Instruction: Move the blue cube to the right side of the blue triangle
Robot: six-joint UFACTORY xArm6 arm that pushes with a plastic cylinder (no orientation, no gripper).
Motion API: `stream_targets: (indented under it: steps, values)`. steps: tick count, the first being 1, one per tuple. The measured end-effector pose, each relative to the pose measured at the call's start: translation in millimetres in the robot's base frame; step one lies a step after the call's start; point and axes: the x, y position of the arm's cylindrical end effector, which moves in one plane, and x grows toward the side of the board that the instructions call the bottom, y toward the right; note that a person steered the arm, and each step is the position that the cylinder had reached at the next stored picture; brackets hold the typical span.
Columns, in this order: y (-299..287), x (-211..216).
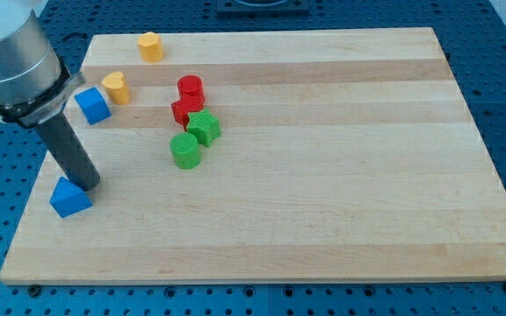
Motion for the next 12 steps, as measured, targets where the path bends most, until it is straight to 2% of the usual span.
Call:
stream_targets:
  steps: [2, 4, 7, 8, 12]
  values:
    - [-75.0, -75.9]
    - [-74.7, -106.3]
    - [-63.6, -208.6]
    - [-48.4, -200.6]
    - [-9.2, -118.2]
